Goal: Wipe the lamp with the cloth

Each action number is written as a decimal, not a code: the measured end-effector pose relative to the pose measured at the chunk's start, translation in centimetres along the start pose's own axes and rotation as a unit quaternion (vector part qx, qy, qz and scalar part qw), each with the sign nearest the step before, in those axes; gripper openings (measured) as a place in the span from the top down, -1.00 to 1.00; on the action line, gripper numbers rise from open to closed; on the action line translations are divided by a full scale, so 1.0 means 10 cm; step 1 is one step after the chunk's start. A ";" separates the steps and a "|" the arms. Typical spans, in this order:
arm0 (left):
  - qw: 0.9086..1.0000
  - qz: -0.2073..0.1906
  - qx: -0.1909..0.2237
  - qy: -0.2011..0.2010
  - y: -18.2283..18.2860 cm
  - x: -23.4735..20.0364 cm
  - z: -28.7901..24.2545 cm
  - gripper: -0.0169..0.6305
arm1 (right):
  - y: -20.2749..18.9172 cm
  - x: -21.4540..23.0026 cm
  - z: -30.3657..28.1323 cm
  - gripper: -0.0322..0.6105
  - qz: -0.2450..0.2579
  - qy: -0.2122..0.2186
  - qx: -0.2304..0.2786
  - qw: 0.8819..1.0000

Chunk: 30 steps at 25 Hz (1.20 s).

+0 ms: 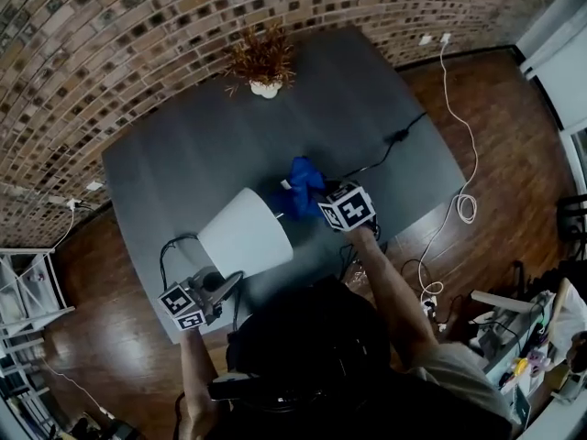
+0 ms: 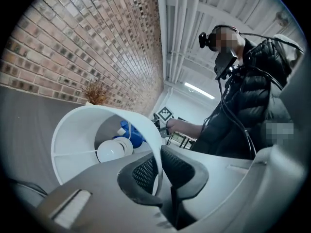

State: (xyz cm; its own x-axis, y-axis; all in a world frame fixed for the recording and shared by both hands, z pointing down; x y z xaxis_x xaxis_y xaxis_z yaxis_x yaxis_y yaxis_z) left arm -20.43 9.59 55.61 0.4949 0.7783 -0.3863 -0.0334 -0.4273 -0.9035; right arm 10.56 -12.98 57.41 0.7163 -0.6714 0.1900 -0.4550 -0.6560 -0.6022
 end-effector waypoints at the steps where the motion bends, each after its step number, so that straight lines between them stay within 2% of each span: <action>1: 1.000 -0.001 -0.004 -0.003 -0.01 0.01 -0.02 0.89 | 0.02 -0.01 0.10 0.58 0.009 -0.028 0.007 1.000; 4: 1.000 -0.004 -0.010 -0.007 0.00 0.03 -0.04 0.90 | 0.13 0.02 0.41 0.58 0.046 -0.124 0.021 0.991; 7: 1.000 -0.008 -0.016 -0.010 -0.01 0.05 -0.05 0.90 | 0.25 0.15 0.62 0.58 0.105 -0.222 0.017 0.969; 8: 1.000 -0.011 -0.018 -0.012 -0.03 0.06 -0.05 0.90 | 0.32 0.14 0.70 0.58 0.122 -0.238 0.026 0.963; 9: 1.000 -0.014 -0.020 -0.012 -0.04 0.07 -0.05 0.90 | 0.40 0.07 0.78 0.59 0.133 -0.235 0.042 0.962; 10: 1.000 -0.016 -0.023 -0.014 -0.06 0.08 -0.06 0.90 | 0.48 -0.04 0.82 0.59 0.134 -0.208 0.061 0.967; 12: 0.999 -0.017 -0.029 -0.020 -0.10 0.11 -0.07 0.90 | 0.55 -0.33 0.71 0.59 0.107 -0.086 0.084 0.987; 13: 0.999 -0.013 -0.031 -0.024 -0.12 0.13 -0.08 0.90 | 0.53 -0.48 0.55 0.59 0.093 -0.019 0.079 0.992; 14: 0.999 -0.003 -0.030 -0.024 -0.15 0.14 -0.09 0.89 | 0.47 -0.61 0.35 0.59 0.092 0.026 0.062 0.993; 15: 0.999 0.011 -0.026 -0.020 -0.16 0.14 -0.08 0.86 | 0.39 -0.71 0.16 0.59 0.100 0.046 0.036 0.993; 18: 0.996 0.084 0.023 0.010 -0.15 0.09 -0.01 0.69 | 0.11 -0.77 -0.23 0.59 0.099 0.053 -0.020 0.993; 19: 0.992 0.112 0.054 0.019 -0.12 0.06 0.05 0.63 | 0.05 -0.76 -0.27 0.59 0.090 0.053 -0.023 0.994; 21: 0.981 0.159 0.110 0.035 -0.03 -0.01 0.18 0.31 | 0.01 -0.75 -0.24 0.59 0.089 0.051 -0.030 0.994; 22: 0.975 0.178 0.124 0.044 0.01 -0.07 0.23 0.20 | 0.01 -0.74 -0.22 0.59 0.094 0.050 -0.032 0.994; 23: 0.970 0.199 0.127 0.052 0.06 -0.14 0.25 0.16 | 0.01 -0.73 -0.21 0.59 0.096 0.052 -0.030 0.994; 25: 0.957 0.257 0.123 0.054 0.13 -0.29 0.20 0.13 | -0.01 -0.72 -0.20 0.59 0.092 0.057 -0.011 0.994; 27: 0.942 0.304 0.133 0.050 0.18 -0.40 0.11 0.23 | -0.06 -0.74 -0.19 0.59 0.091 0.061 0.014 0.994; 28: 0.938 0.312 0.142 0.049 0.21 -0.44 0.06 0.27 | -0.09 -0.75 -0.19 0.59 0.093 0.062 0.028 0.993; 30: 0.938 0.303 0.163 0.049 0.28 -0.50 -0.03 0.60 | -0.15 -0.72 -0.17 0.59 0.092 0.058 0.060 0.992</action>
State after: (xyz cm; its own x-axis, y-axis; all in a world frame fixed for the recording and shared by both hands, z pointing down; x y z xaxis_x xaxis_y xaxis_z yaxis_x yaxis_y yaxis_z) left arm -22.79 4.36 55.08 0.3765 0.3840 -0.8431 -0.5902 -0.6021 -0.5378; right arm 5.17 -7.78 58.29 0.5586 -0.8153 0.1522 -0.5014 -0.4782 -0.7211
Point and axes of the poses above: the fingertips, and each gripper's own axes: z backward along the fingers, x to its right, y out of its top, the point moved 10 cm from there along z, backward along the fingers, and after that the axes turned 5 degrees about -z, right-handed, at the moved point
